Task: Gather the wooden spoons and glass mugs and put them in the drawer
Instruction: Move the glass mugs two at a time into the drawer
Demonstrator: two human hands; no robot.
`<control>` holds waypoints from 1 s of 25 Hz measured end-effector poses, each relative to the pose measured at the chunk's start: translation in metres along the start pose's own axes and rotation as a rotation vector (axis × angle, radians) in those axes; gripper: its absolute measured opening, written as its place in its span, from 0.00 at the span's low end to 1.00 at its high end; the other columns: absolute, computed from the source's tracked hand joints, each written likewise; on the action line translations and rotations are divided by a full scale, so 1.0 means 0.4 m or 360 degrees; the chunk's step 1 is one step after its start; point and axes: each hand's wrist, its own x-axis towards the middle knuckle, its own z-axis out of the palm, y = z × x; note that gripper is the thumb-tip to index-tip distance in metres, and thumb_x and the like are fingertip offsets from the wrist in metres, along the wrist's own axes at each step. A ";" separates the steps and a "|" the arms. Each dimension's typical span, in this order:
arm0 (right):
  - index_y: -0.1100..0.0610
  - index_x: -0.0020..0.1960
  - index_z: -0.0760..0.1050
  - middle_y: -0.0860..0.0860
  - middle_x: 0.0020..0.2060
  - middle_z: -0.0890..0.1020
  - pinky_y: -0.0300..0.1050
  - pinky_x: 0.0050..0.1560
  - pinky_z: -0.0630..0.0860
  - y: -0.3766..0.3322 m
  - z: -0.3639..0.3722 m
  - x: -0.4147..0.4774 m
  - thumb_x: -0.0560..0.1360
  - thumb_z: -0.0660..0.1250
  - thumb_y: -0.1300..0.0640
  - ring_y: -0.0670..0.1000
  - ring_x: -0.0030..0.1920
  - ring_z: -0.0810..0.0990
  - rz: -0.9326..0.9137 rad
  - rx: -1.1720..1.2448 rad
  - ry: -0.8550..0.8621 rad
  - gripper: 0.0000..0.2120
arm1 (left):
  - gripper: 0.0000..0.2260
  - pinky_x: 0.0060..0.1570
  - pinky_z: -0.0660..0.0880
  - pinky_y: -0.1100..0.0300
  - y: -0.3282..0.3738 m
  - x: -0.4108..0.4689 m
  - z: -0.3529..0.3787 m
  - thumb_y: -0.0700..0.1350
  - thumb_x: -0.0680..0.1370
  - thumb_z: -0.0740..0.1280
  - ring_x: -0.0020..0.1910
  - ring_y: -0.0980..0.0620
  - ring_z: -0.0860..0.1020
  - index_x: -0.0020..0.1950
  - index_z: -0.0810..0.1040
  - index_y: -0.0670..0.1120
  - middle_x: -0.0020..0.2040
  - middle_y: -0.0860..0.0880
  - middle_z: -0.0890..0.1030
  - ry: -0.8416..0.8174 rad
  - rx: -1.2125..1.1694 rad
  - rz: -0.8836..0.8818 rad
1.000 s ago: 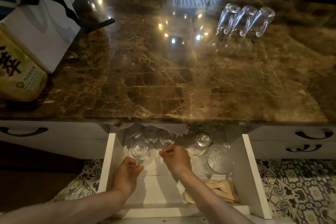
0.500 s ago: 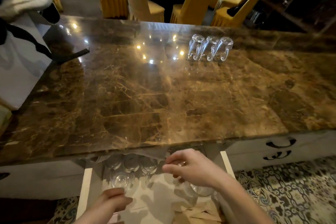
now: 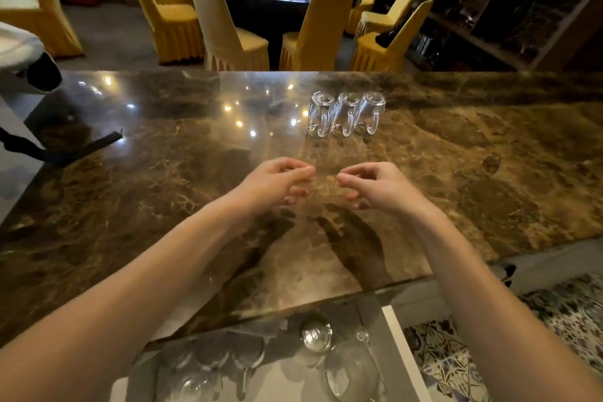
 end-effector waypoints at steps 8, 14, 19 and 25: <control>0.60 0.56 0.79 0.55 0.50 0.83 0.54 0.54 0.78 -0.001 -0.037 0.247 0.74 0.70 0.53 0.54 0.49 0.82 -0.0246 0.0035 0.0743 0.14 | 0.16 0.47 0.77 0.61 0.022 0.284 0.059 0.49 0.77 0.66 0.50 0.53 0.79 0.63 0.74 0.45 0.55 0.49 0.80 0.0481 0.0292 0.0302; 0.58 0.53 0.80 0.53 0.50 0.83 0.46 0.54 0.73 0.007 -0.039 0.385 0.74 0.69 0.50 0.54 0.53 0.79 -0.0170 -0.0266 0.0836 0.13 | 0.18 0.57 0.72 0.61 0.030 0.395 0.081 0.48 0.77 0.67 0.52 0.55 0.76 0.64 0.75 0.43 0.58 0.47 0.80 0.0623 0.0516 0.0340; 0.56 0.44 0.82 0.55 0.44 0.85 0.55 0.53 0.77 0.023 -0.040 0.443 0.74 0.69 0.49 0.56 0.48 0.82 -0.0096 -0.0224 0.0651 0.10 | 0.12 0.38 0.71 0.70 0.042 0.438 0.082 0.48 0.78 0.65 0.41 0.57 0.77 0.57 0.79 0.43 0.45 0.52 0.79 0.0647 0.0601 0.0346; 0.53 0.40 0.79 0.52 0.41 0.85 0.55 0.54 0.78 0.031 -0.049 0.449 0.73 0.70 0.53 0.53 0.47 0.83 -0.0083 0.0096 0.0463 0.05 | 0.09 0.38 0.74 0.67 0.030 0.428 0.071 0.47 0.76 0.67 0.40 0.56 0.78 0.52 0.81 0.43 0.43 0.49 0.82 0.0658 0.0470 0.0379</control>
